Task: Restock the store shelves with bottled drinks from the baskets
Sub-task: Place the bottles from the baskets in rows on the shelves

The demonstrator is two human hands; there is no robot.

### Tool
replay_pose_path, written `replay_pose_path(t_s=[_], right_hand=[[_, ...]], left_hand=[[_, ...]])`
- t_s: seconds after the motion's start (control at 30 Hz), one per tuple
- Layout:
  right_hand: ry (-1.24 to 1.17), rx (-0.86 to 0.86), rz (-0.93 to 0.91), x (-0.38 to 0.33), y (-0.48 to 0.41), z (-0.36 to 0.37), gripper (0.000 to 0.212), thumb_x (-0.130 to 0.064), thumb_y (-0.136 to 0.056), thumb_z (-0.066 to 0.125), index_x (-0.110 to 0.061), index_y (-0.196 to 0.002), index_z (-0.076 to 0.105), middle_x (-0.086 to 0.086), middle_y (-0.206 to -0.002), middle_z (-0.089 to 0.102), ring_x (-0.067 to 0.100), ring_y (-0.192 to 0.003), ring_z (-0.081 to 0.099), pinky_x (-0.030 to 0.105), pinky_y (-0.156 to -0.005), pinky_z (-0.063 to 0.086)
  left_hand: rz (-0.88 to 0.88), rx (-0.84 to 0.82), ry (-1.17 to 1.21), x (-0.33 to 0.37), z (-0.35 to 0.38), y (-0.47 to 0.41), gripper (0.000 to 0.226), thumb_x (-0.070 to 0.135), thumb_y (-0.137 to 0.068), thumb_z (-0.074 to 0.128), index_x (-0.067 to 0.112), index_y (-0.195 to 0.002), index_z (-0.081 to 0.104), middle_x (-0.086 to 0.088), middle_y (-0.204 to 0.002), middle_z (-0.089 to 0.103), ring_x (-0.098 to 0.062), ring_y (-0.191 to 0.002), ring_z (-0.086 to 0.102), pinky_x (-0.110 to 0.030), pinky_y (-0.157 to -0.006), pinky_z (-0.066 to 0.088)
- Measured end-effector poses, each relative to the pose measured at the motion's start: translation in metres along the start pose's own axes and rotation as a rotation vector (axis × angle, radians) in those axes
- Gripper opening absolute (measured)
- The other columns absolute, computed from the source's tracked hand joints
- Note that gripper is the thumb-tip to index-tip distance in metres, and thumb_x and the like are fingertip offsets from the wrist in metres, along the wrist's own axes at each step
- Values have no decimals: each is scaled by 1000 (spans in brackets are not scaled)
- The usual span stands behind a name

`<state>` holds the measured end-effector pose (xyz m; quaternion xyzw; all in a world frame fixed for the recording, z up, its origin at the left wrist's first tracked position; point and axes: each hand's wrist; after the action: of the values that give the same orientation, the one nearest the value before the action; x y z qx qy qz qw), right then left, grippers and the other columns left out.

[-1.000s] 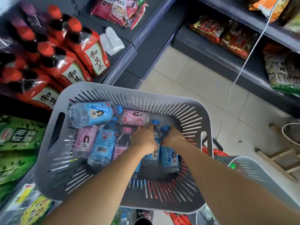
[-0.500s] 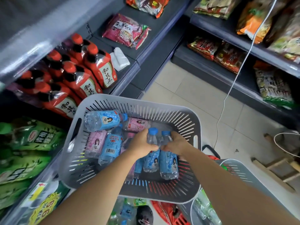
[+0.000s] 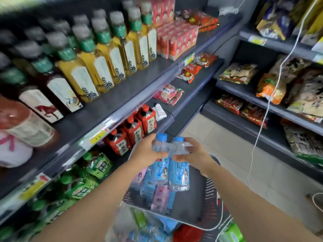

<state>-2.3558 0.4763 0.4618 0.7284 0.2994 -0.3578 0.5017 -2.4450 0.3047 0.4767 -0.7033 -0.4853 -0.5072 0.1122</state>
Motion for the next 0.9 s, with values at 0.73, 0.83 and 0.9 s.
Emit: replay_pose_path(t_s=[0.73,0.83,0.9], right_hand=[[190,-103,-750,-282,190,48,58,-21,-59,92,-30,-106,58,6,-108,67,26,-101,64,45,-89,54],[163,-138,-816,-314,217,61,59,-18,-61,90,-26,-111,61,3,-108,67,19,-99,65,37,-80,56],[166,-158,-849,-335,236,71,60,-18,-62,89,-24,-113,59,2,-105,67,16,-95,65,32,-75,55]], left_hand=[[320,442,12,170,-234,216,56,10,-64,86,25,-113,63,9,-99,71,-9,-93,66,-32,-80,54],[349,494,26,188,-260,251,57,10,-64,87,27,-113,62,11,-102,70,-7,-93,66,-36,-84,55],[350,558,-13,199,-279,275,58,17,-64,87,31,-113,59,13,-103,64,-5,-94,63,-32,-85,53]])
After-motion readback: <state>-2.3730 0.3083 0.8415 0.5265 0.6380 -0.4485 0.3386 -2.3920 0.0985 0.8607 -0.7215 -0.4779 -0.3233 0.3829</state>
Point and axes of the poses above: each hand's wrist, its own y-axis away from the middle knuckle, its own z-axis out of the palm, x = y × z
